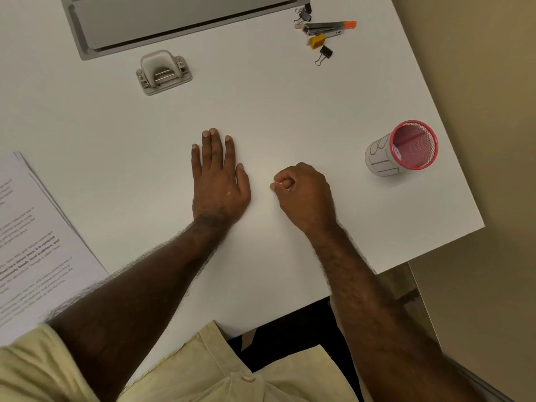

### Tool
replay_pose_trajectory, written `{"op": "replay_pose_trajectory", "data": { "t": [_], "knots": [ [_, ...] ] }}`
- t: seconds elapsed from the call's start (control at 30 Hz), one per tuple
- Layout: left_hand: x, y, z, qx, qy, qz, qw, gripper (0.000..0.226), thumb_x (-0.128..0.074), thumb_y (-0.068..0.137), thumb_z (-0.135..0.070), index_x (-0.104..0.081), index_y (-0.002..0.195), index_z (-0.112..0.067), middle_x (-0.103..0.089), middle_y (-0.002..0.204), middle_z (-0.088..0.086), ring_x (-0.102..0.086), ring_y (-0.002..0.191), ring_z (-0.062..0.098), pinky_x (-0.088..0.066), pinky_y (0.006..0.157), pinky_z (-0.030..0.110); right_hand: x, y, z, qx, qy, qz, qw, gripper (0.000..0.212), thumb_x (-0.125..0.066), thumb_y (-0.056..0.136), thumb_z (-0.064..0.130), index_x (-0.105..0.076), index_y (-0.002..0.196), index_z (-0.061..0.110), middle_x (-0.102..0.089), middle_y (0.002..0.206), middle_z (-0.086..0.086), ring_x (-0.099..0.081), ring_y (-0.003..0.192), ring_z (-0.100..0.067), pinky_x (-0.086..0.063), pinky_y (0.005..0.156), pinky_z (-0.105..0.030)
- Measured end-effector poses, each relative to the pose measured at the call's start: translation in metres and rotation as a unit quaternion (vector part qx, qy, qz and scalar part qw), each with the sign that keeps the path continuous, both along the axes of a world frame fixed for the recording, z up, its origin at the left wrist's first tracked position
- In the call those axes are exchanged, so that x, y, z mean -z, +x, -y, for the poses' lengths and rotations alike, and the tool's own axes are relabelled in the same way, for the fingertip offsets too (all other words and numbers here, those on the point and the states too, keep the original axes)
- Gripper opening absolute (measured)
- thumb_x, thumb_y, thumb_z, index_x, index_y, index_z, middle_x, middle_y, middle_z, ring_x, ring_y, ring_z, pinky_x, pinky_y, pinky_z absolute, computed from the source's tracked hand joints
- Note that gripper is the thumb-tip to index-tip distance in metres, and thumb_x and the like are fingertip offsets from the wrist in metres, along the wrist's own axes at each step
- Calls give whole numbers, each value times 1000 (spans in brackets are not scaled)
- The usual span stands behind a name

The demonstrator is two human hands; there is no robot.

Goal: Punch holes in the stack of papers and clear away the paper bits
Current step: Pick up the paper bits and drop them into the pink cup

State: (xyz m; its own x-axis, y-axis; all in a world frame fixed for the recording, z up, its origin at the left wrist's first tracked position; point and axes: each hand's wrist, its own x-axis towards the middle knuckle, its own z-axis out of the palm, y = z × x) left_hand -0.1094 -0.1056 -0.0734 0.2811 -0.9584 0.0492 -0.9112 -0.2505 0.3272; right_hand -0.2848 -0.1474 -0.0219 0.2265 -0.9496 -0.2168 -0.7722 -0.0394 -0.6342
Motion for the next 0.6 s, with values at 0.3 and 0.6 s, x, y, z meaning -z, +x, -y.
{"op": "replay_pose_trajectory", "data": {
  "t": [0.3, 0.6],
  "knots": [
    [2, 1, 0, 1, -5, 5, 1000, 65, -35, 109, -30, -24, 167, -3, -12, 176, 24, -6, 166, 37, -5, 135, 55, -4, 3, 4, 10, 38, -40, 998, 10, -73, 94, 18, -74, 85, 16, -68, 91, -1, -64, 89, -21, -57, 83, -40],
    [-1, 0, 0, 1, 8, -1, 1000, 65, -34, 110, -30, -21, 168, -5, -9, 177, 22, -3, 167, 34, -6, 135, 55, -17, 7, 11, -99, 52, -193, 975, 18, -51, 102, 13, -67, 109, 13, -62, 118, -8, -64, 108, -31, -53, 97, -46]
  ]
}}
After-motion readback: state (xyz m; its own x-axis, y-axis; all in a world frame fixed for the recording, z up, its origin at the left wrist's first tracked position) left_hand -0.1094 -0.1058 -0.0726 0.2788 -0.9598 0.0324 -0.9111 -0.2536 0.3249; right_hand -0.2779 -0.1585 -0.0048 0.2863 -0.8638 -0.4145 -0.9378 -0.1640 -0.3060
